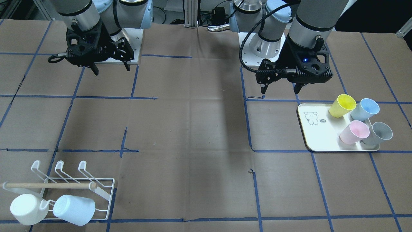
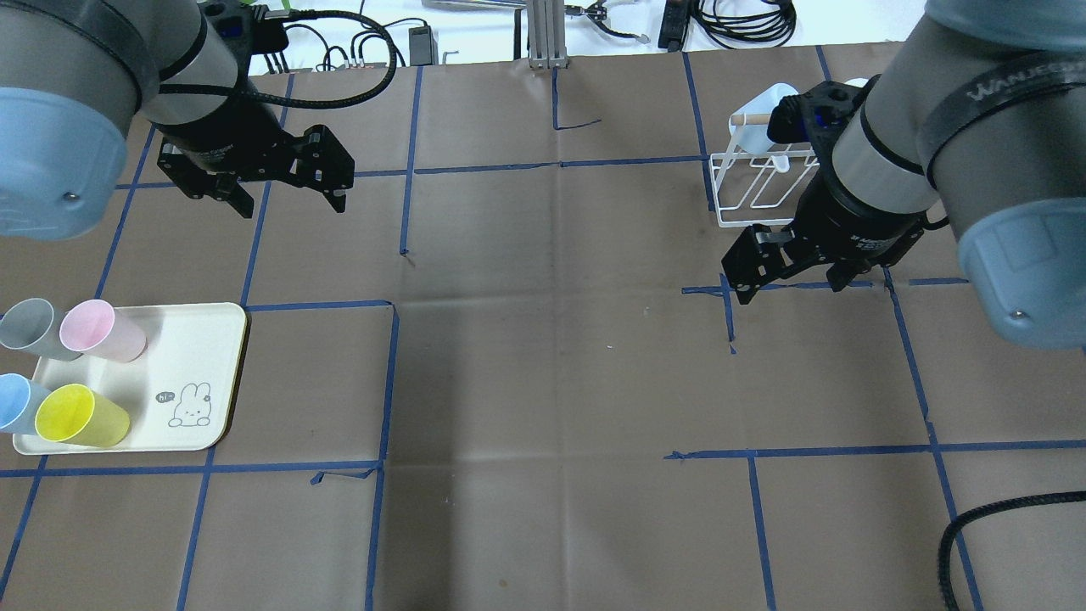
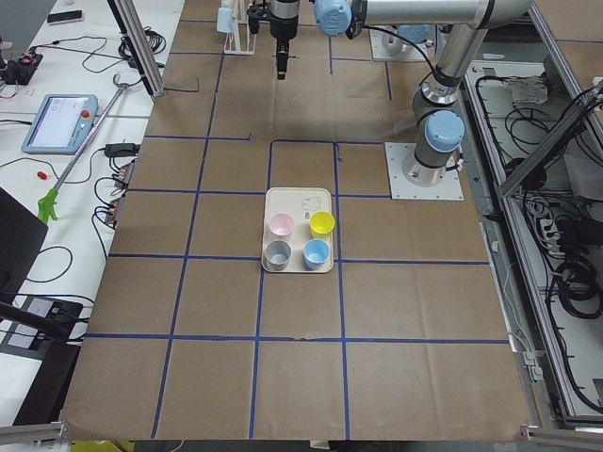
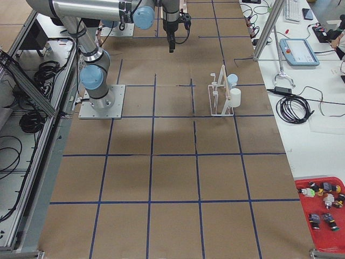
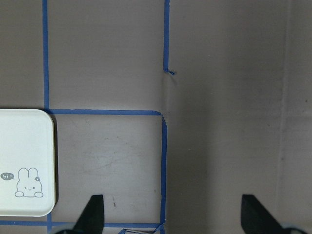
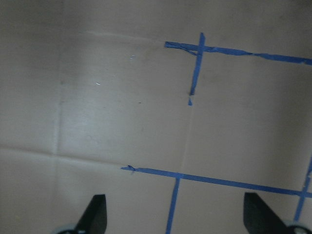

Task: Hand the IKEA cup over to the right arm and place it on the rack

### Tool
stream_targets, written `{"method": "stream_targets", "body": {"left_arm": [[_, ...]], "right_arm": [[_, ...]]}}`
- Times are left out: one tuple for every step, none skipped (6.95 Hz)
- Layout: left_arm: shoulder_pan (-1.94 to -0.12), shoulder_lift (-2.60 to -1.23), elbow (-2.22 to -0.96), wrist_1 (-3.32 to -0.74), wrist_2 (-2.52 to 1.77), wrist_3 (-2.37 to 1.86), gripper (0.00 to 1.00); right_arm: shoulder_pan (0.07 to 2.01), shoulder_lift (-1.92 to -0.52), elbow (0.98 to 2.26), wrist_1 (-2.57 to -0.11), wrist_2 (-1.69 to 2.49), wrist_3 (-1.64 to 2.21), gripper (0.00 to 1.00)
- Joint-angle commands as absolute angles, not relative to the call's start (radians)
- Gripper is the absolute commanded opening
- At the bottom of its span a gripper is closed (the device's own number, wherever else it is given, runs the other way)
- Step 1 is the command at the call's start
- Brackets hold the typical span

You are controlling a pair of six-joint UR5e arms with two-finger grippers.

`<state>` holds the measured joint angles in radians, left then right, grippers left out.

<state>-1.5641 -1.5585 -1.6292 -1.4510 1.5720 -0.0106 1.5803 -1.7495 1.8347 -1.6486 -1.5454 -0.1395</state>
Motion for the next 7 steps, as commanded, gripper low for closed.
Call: {"method": "stream_targets", "body": {"left_arm": [[-1.565, -1.559, -1.628, -1.451, 1.571, -0.011, 0.99], [-1.565, -1.559, -1.628, -1.45, 1.571, -0.011, 0.99], [-1.566, -1.557, -1.629, -1.451, 1.569, -0.011, 0.99], [-1.566, -1.557, -1.629, -1.451, 1.569, -0.011, 0.99], [-1.566, -1.555, -1.631, -1.451, 1.569, -0.011, 0.99], [-1.566, -1.555, -1.631, -1.451, 1.571, -0.011, 0.99], [-1.566, -1.555, -1.629, -1.45, 1.569, -0.011, 0.99]], "right_arm": [[1.612, -1.766, 1.825, -1.649, -1.565, -0.103, 1.0], [1.612, -1.773, 1.819, -1.658, -1.525, -0.097, 1.0], [1.614, -1.764, 1.812, -1.713, -1.525, -0.097, 1.0], [1.614, -1.731, 1.774, -1.716, -1.525, -0.097, 1.0], [1.614, -1.711, 1.741, -1.703, -1.532, -0.097, 1.0], [1.614, -1.709, 1.744, -1.697, -1.537, -0.1, 1.0], [1.614, -1.709, 1.747, -1.686, -1.54, -0.1, 1.0]]}}
